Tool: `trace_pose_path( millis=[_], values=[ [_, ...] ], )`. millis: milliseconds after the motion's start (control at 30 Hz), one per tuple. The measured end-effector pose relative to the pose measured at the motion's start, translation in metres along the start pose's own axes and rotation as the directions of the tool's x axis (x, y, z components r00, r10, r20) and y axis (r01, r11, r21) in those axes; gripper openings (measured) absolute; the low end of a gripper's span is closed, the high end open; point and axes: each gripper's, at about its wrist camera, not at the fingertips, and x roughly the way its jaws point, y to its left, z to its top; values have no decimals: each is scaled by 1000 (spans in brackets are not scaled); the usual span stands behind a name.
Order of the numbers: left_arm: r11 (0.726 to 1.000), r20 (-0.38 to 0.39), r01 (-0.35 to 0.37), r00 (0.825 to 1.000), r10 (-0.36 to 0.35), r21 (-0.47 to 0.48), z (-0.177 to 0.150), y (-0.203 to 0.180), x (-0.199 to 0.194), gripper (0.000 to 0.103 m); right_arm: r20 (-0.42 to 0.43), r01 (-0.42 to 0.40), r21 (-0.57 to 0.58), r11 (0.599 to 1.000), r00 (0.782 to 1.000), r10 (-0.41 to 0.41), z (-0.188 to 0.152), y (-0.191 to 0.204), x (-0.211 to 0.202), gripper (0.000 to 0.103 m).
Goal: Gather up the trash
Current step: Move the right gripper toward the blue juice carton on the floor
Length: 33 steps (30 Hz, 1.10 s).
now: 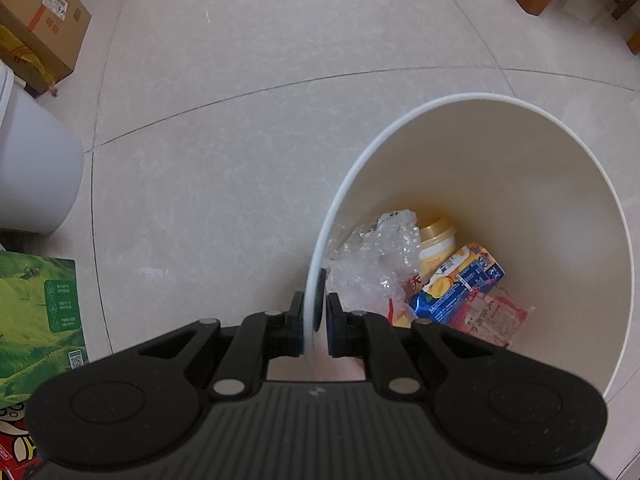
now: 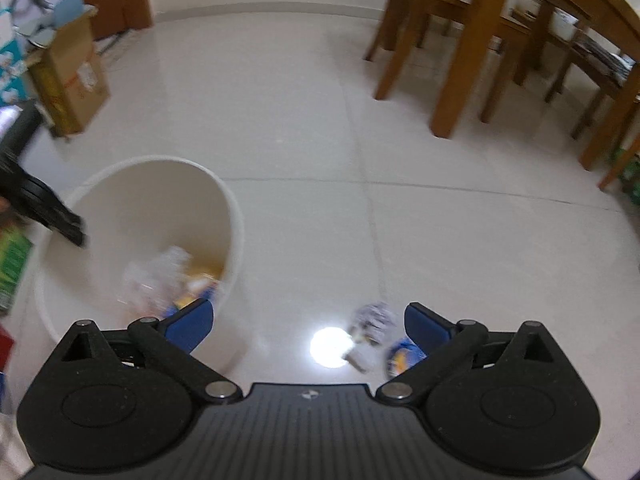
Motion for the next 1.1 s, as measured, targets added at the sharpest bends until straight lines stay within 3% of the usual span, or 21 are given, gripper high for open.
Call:
trace_pose_path(
  millis=[300, 533, 933, 1100],
  values=[
    [1000, 0, 15, 1000, -15, -15, -2, 4, -2, 8, -80, 74, 30, 997, 994, -72, -54, -60, 66, 101],
    [1000, 2, 9, 1000, -9, 2, -2, 2, -4, 8, -182, 97, 34, 995, 979, -89, -90, -88, 139, 90],
    [1000, 17, 4, 1000, -4, 13, -3, -1, -8, 8, -275, 62, 21, 998, 960, -54, -112, -116, 243, 89],
    [1000, 19, -5, 1000, 4, 19, -4, -1, -8, 8, -298, 79, -7, 997, 952, -78, -116, -120, 275, 89]
  ],
)
